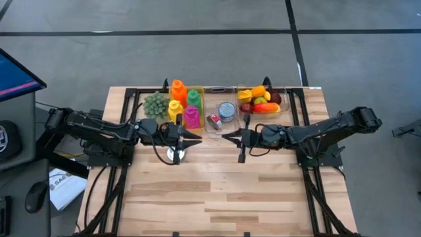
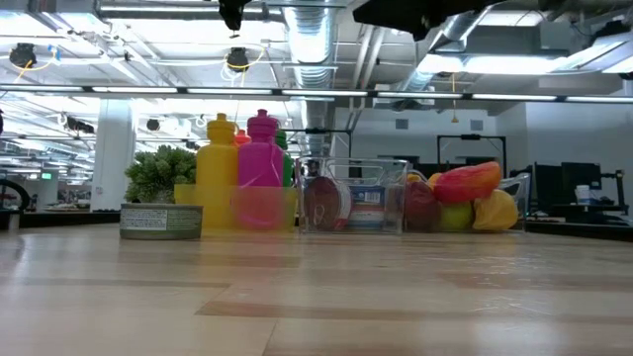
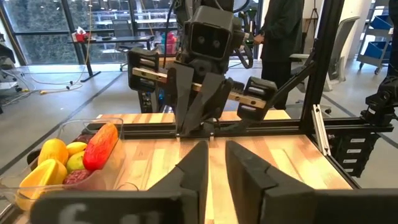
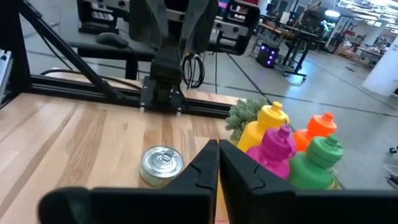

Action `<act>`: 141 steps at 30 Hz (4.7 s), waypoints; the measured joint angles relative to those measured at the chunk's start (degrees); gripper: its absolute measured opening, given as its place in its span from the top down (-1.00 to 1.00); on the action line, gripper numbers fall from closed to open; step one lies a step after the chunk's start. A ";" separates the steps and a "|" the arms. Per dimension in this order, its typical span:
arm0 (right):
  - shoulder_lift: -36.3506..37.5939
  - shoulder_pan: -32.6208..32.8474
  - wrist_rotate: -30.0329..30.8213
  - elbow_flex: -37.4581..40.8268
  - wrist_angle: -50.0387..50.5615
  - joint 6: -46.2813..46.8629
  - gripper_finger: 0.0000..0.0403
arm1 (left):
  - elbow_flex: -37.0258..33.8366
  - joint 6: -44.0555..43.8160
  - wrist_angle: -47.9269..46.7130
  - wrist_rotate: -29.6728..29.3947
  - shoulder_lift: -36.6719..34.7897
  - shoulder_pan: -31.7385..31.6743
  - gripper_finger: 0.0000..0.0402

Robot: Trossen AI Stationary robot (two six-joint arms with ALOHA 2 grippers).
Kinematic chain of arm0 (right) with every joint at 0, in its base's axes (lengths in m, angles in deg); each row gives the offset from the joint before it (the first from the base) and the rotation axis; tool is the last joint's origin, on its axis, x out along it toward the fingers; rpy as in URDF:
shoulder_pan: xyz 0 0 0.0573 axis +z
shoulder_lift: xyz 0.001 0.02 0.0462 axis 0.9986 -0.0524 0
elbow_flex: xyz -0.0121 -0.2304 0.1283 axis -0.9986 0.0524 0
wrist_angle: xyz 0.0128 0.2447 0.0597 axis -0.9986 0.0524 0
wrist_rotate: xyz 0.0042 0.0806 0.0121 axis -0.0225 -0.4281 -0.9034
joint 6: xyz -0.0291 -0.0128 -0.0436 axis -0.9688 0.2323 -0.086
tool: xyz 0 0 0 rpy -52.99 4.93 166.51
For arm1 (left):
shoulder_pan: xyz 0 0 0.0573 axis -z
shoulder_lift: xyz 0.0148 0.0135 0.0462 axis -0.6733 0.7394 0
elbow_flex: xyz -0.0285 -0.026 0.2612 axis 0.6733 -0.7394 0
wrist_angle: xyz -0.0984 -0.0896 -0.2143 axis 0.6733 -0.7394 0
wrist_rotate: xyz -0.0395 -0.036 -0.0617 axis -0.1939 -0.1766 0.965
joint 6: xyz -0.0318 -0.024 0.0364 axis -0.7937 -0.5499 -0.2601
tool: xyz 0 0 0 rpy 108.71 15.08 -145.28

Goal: Pick & Place Food Item
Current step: Put the green tuna can into the left transparent bin

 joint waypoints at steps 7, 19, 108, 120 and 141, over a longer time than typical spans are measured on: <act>0.00 0.32 -0.80 0.00 -2.68 1.45 0.98 | 0.00 0.00 -0.23 0.06 0.00 0.00 0.93; 0.00 0.30 -7.15 0.02 -2.35 2.84 0.98 | 0.00 -5.64 -3.53 0.11 0.00 1.61 1.00; -0.02 0.30 -7.17 0.04 3.28 1.78 0.98 | -24.67 -90.25 -39.40 -19.69 -3.69 9.01 0.43; -0.02 0.30 -7.17 0.04 3.62 1.79 0.98 | -24.72 -90.13 -39.08 -19.59 -3.78 9.05 0.87; -0.02 0.29 -7.17 0.04 3.71 1.80 0.98 | -24.85 -90.40 -22.25 -16.24 2.41 15.06 1.00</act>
